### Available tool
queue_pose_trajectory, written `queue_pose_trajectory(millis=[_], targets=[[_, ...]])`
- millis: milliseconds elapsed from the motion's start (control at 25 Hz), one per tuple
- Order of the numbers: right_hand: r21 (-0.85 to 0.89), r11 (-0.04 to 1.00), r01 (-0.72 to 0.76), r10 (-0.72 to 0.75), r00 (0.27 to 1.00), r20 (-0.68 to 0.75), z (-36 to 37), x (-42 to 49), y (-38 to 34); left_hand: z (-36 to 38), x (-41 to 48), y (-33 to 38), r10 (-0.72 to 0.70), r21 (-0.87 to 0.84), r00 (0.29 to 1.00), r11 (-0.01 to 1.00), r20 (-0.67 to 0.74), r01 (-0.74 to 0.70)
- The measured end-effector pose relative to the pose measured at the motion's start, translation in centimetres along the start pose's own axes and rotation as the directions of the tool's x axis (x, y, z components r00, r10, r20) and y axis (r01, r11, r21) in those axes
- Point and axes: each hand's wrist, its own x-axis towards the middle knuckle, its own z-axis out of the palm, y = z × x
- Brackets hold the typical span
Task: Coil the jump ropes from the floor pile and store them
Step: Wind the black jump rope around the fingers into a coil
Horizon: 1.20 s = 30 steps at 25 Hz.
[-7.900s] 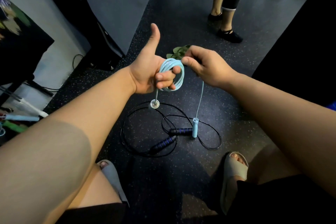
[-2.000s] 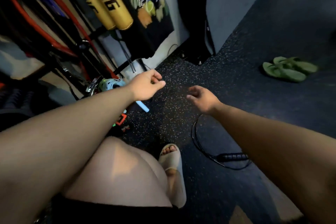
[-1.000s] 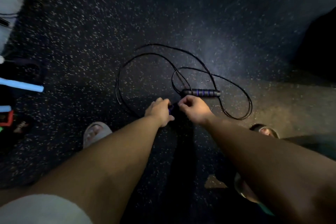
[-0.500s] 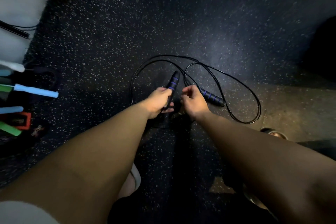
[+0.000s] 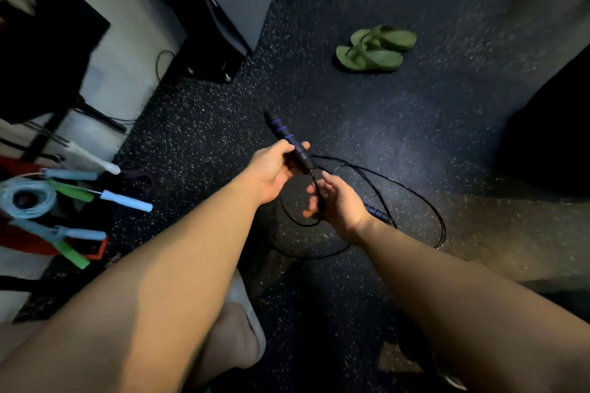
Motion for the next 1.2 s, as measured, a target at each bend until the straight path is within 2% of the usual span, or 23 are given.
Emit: queue_pose_trajectory(millis=[80,160,240,320,360,400,480,520,600,680,760,840,920,960,1000,1080,1160,1200], targets=[[-0.190,0.969,0.156,-0.161,0.987,-0.011,0.7,-1.7,-1.9,-0.5,-1.4,2.9,0.051,0.001,0.996,0.999,-0.074,-0.051],[-0.446,0.827,0.343,-0.361,0.931,0.047,1.5,-3.5,-4.8,-0.9,-3.1,5.3,0.024,0.113,0.991,0.994,-0.129,-0.009],[-0.670,0.574,0.470,-0.489,0.853,0.180,3.2,-5.8,-8.6,-1.1,-5.3,7.4,-0.039,0.252,0.992,0.965,-0.117,0.068],[-0.802,0.304,0.514,-0.518,0.796,0.314,5.1,-7.6,-12.1,-0.8,-7.5,9.2,-0.093,0.434,0.992,0.893,-0.087,0.122],[-0.831,0.211,0.514,-0.513,0.782,0.354,5.9,-8.3,-13.7,-0.4,-8.8,10.1,-0.089,0.534,0.993,0.837,-0.079,0.118],[-0.853,0.143,0.503,-0.502,0.779,0.375,6.6,-8.9,-15.2,0.0,-9.8,10.9,-0.054,0.625,0.996,0.776,-0.067,0.084],[-0.884,0.041,0.465,-0.463,0.793,0.395,7.8,-9.9,-17.8,1.3,-11.2,12.1,0.100,0.731,0.995,0.677,0.023,-0.085],[-0.894,-0.005,0.449,-0.441,0.801,0.405,8.2,-10.4,-18.8,2.3,-11.8,12.4,0.175,0.723,0.979,0.663,0.103,-0.195],[-0.895,-0.080,0.439,-0.433,0.793,0.428,8.7,-11.4,-20.5,4.7,-12.5,12.0,0.247,0.619,0.940,0.707,0.236,-0.341],[-0.897,-0.100,0.430,-0.454,0.783,0.425,8.5,-12.3,-22.1,7.1,-12.7,11.0,0.275,0.589,0.906,0.692,0.322,-0.419],[-0.918,-0.041,0.395,-0.483,0.796,0.364,6.8,-12.8,-23.5,8.6,-11.9,10.3,0.285,0.621,0.875,0.621,0.390,-0.479],[-0.911,0.157,0.381,-0.529,0.811,0.248,3.5,-13.3,-24.4,8.9,-10.9,10.5,0.310,0.612,0.867,0.617,0.389,-0.495],[-0.823,0.376,0.427,-0.557,0.814,0.168,0.5,-14.2,-24.4,8.6,-10.2,11.2,0.301,0.618,0.870,0.615,0.390,-0.490],[-0.782,0.429,0.453,-0.561,0.812,0.162,-0.2,-14.7,-24.1,8.5,-10.4,11.5,0.258,0.630,0.866,0.601,0.429,-0.491],[-0.766,0.430,0.478,-0.562,0.806,0.187,-0.4,-15.2,-23.8,8.8,-10.9,11.5,0.182,0.630,0.854,0.603,0.488,-0.489],[-0.778,0.338,0.530,-0.546,0.783,0.297,0.1,-15.3,-23.4,10.2,-12.2,11.3,0.018,0.594,0.805,0.666,0.593,-0.452],[-0.754,0.291,0.589,-0.547,0.749,0.374,1.0,-15.2,-23.3,11.8,-13.3,11.0,-0.035,0.525,0.774,0.754,0.632,-0.395],[-0.728,0.308,0.613,-0.575,0.729,0.371,1.3,-15.2,-23.6,12.4,-13.8,11.2,-0.027,0.484,0.781,0.798,0.624,-0.359]])
